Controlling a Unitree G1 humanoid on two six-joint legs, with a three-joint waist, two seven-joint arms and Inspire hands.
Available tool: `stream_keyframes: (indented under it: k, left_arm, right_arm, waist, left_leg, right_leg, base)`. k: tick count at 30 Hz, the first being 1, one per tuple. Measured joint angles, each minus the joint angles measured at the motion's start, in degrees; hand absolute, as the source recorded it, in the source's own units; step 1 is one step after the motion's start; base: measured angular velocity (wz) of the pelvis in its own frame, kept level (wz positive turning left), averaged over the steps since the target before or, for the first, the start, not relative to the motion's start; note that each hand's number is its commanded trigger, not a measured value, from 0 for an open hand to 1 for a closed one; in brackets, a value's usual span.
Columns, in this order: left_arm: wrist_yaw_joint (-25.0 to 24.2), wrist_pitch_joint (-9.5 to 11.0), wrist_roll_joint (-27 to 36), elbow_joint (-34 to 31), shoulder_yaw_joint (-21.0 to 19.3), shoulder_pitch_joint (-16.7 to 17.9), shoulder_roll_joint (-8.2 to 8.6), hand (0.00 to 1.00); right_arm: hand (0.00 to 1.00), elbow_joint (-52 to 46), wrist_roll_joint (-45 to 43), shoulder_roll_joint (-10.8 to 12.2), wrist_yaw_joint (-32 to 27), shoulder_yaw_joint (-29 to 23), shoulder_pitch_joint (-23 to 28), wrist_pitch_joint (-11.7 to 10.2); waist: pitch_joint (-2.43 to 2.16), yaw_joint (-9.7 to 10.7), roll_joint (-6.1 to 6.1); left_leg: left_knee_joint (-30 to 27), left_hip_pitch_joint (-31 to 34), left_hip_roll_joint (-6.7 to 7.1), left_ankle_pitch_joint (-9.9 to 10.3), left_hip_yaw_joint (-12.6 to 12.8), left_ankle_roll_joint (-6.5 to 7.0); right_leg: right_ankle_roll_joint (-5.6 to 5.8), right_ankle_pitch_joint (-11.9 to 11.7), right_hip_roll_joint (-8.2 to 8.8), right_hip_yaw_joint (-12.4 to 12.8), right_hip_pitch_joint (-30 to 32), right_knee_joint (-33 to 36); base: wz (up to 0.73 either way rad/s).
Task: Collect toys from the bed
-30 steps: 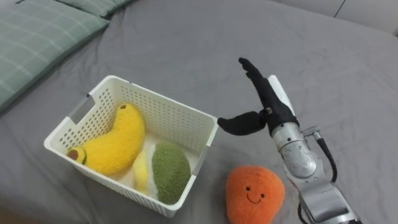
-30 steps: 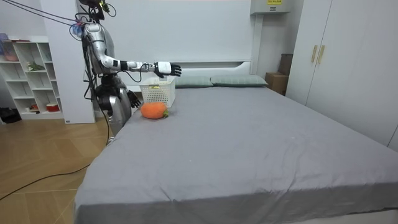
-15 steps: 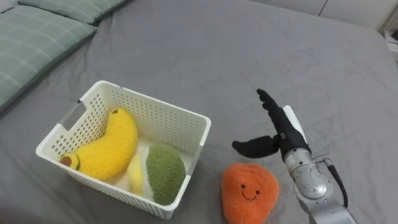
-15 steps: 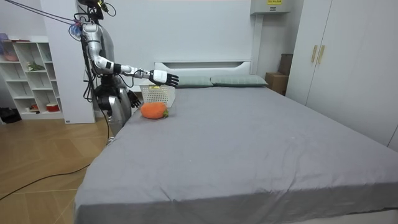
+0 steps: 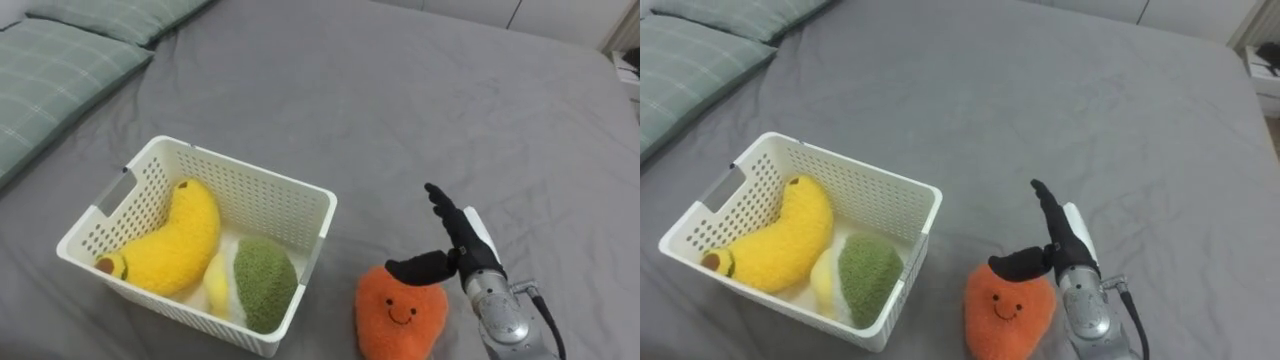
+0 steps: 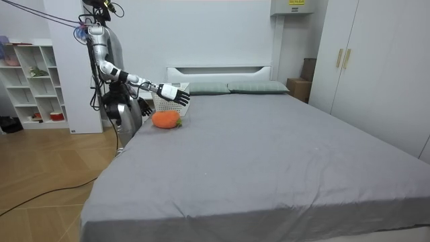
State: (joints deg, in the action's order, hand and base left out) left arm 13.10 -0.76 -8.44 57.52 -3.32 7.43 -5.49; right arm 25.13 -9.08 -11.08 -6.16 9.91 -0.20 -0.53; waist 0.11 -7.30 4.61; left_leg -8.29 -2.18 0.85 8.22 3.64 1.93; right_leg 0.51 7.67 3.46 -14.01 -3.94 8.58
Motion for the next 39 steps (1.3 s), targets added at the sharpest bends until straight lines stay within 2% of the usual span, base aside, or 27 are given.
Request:
stream_keyframes:
  k: [7, 13, 17, 20, 23, 25, 28, 33, 34, 35, 36, 37, 38, 39]
  left_arm:
    - [0.2, 0.8, 0.0, -0.1, 0.0, 0.5, 0.05, 0.0]
    - [0.3, 1.2, -0.1, -0.2, -0.9, 0.8, 0.02, 0.0]
    - [0.4, 1.2, -0.1, -0.2, -1.0, 0.9, -0.05, 0.0]
    - [0.5, 1.2, -0.1, -0.1, -1.0, 0.9, 0.0, 0.0]
    - [0.5, 1.8, 0.0, -0.1, -0.9, 1.0, 0.06, 0.0]
    - [0.5, 2.6, 0.0, 0.0, -0.9, 1.0, 0.05, 0.0]
    - [0.5, 3.2, 0.3, 0.0, -0.9, 1.1, -0.04, 0.0]
    - [0.4, 3.4, 1.5, 0.0, -0.7, 1.4, -0.03, 0.0]
    - [0.4, 3.4, 1.5, -0.1, -0.8, 1.6, -0.06, 0.0]
    - [0.4, 3.4, 1.5, -0.1, -0.8, 1.6, -0.07, 0.0]
    - [0.4, 3.4, 1.5, -0.1, -0.8, 1.7, -0.08, 0.0]
    - [0.4, 3.4, 1.6, -0.1, -0.7, 1.8, -0.07, 0.0]
    - [0.4, 3.4, 1.6, -0.1, -0.7, 1.8, -0.07, 0.0]
    - [0.5, 3.5, 1.6, -0.1, -0.3, 1.8, -0.13, 0.0]
  right_arm:
    - [0.0, 3.3, -0.6, 0.3, 0.0, 0.0, 0.3, -1.4]
    - [0.0, 9.1, -4.1, 1.4, 1.2, 0.0, 0.6, -1.1]
    - [0.0, 13.3, -4.3, 1.5, 1.3, 0.1, 0.2, -1.3]
    - [0.0, 21.0, -4.0, 2.1, 1.3, 0.1, -1.1, -1.6]
    - [0.0, 25.0, -2.6, 2.7, 1.4, 0.1, -1.2, -2.2]
    - [0.0, 28.0, -2.1, 2.8, 1.4, 0.1, -1.8, -3.7]
    - [0.0, 30.6, -1.2, 2.9, 1.4, 0.1, -3.1, -3.9]
    - [0.0, 32.8, -0.3, 3.0, 1.3, 0.1, -4.6, -3.9]
    - [0.16, 32.9, -0.3, 3.0, 1.3, 0.1, -4.6, -4.0]
    - [0.16, 32.9, -0.3, 3.0, 1.3, 0.1, -4.6, -4.0]
    - [0.6, 33.0, -0.2, 3.0, 1.3, 0.1, -4.6, -4.0]
    - [0.94, 33.0, -0.2, 3.0, 1.3, 0.1, -4.6, -4.0]
    - [1.0, 33.1, -0.2, 3.0, 1.2, 0.1, -4.6, -4.1]
    - [1.0, 33.7, -0.2, 3.0, 1.1, 0.2, -4.6, -4.7]
  waist:
    - [0.06, 0.5, 0.07]
    - [0.38, 0.7, 0.58]
    - [0.08, 0.4, 0.97]
    - [0.0, -0.4, 0.98]
    - [0.27, -0.9, 0.58]
    - [0.49, -0.8, 0.26]
    - [0.62, -0.8, 0.06]
    - [0.51, -0.8, 0.24]
    - [0.49, -0.8, 0.27]
    - [0.49, -0.8, 0.27]
    - [0.48, -0.8, 0.28]
    - [0.48, -0.8, 0.27]
    - [0.48, -0.8, 0.27]
    - [0.46, -0.8, 0.25]
  left_leg:
    - [0.1, 0.1, 0.31, 0.1, -0.2, 0.12]
    - [0.1, 0.7, 0.52, 0.1, -0.7, 0.12]
    - [0.4, 0.5, 0.58, 0.1, -0.7, 0.14]
    - [0.5, 0.4, 0.58, 0.1, -0.8, 0.14]
    - [0.6, 0.5, 0.65, 0.1, -1.4, 0.17]
    - [0.6, 0.6, 0.77, 0.2, -2.1, 0.21]
    - [0.4, 0.5, 0.82, 0.2, -2.6, 0.21]
    - [-0.1, 0.7, 0.92, 0.2, -3.2, 0.22]
    - [-0.2, 0.8, 0.93, 0.2, -3.2, 0.22]
    - [-0.2, 0.8, 0.94, 0.2, -3.3, 0.22]
    - [-0.3, 0.8, 0.94, 0.2, -3.3, 0.22]
    - [-0.4, 0.8, 0.94, 0.2, -3.3, 0.22]
    - [-0.4, 0.8, 0.94, 0.2, -3.3, 0.22]
    - [-0.4, 0.8, 0.95, 0.2, -3.2, 0.22]
  right_leg:
    - [0.22, 0.2, 0.14, -0.2, -0.1, -0.1]
    - [0.35, 0.4, 0.2, -0.3, 0.1, -0.3]
    - [0.35, 0.4, 0.19, -0.3, -0.1, -0.6]
    - [0.35, 0.4, 0.18, -0.5, -0.1, -0.6]
    - [0.35, 0.4, 0.19, -0.5, -0.2, -0.5]
    - [0.35, 0.4, 0.24, -0.9, -0.4, -0.5]
    - [0.36, 0.4, 0.27, -1.4, -0.8, -0.6]
    - [0.37, 0.4, 0.33, -1.9, -1.2, -0.7]
    - [0.37, 0.4, 0.32, -1.9, -1.2, -0.7]
    - [0.37, 0.4, 0.32, -2.0, -1.2, -0.7]
    - [0.37, 0.4, 0.32, -2.0, -1.2, -0.8]
    - [0.37, 0.4, 0.32, -1.9, -1.2, -0.8]
    - [0.37, 0.4, 0.32, -1.9, -1.2, -0.8]
    - [0.36, 0.4, 0.32, -1.9, -1.3, -0.8]
  base:
    - [0.02]
    - [0.03]
    - [0.0]
    - [0.0]
    - [0.03]
    - [0.09]
    - [0.1]
    - [0.07]
    - [0.0]
    - [0.0]
    - [0.0]
    - [0.0]
    - [0.0]
    - [0.0]
